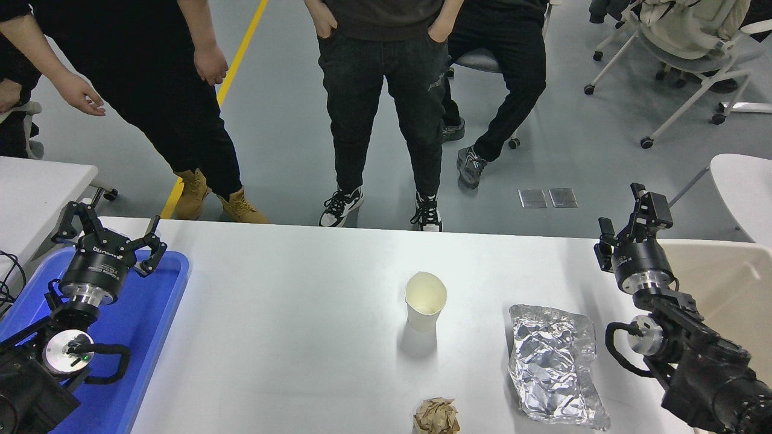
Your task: Clean the table surface
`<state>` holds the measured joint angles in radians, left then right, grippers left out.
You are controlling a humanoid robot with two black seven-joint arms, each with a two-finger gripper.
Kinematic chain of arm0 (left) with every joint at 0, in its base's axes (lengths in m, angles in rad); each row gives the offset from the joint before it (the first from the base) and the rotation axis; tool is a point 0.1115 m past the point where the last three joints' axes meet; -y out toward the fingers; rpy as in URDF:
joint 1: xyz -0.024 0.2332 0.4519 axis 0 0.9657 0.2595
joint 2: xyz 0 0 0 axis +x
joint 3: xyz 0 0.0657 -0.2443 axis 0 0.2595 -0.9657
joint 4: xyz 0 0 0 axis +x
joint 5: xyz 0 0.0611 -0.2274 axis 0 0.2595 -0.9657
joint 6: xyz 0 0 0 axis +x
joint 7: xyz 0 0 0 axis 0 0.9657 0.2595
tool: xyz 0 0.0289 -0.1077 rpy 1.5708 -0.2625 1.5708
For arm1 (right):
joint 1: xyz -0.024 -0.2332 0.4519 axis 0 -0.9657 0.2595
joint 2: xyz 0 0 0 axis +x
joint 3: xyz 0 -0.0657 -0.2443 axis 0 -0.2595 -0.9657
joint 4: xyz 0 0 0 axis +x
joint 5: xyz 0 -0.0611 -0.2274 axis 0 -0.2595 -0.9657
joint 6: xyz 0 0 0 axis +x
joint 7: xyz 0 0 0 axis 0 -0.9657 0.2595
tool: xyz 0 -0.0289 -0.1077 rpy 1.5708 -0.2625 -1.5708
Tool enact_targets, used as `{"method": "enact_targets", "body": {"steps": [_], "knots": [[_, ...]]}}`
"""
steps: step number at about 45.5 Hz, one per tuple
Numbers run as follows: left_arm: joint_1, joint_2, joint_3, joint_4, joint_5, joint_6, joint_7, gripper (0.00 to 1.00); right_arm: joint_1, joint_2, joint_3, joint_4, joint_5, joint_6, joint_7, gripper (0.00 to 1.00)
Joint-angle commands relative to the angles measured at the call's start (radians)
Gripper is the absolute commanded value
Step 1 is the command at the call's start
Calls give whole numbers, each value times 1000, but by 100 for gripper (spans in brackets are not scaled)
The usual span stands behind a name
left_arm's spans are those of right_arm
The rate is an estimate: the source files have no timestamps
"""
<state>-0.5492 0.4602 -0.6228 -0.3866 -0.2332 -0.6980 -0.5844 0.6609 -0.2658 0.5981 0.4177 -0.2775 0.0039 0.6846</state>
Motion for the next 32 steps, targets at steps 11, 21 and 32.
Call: {"method": "enact_targets", "body": {"steps": [11, 21, 32], "knots": [[0, 0, 0, 0, 0, 0, 0, 100, 218, -170, -635, 24, -20, 45, -59, 98], [0, 0, 0, 0, 0, 0, 0, 100, 365, -190, -931, 29, -129, 220, -103, 98], [0, 0, 0, 0, 0, 0, 0, 100, 520, -213, -972, 108, -459, 237, -102, 98]]}}
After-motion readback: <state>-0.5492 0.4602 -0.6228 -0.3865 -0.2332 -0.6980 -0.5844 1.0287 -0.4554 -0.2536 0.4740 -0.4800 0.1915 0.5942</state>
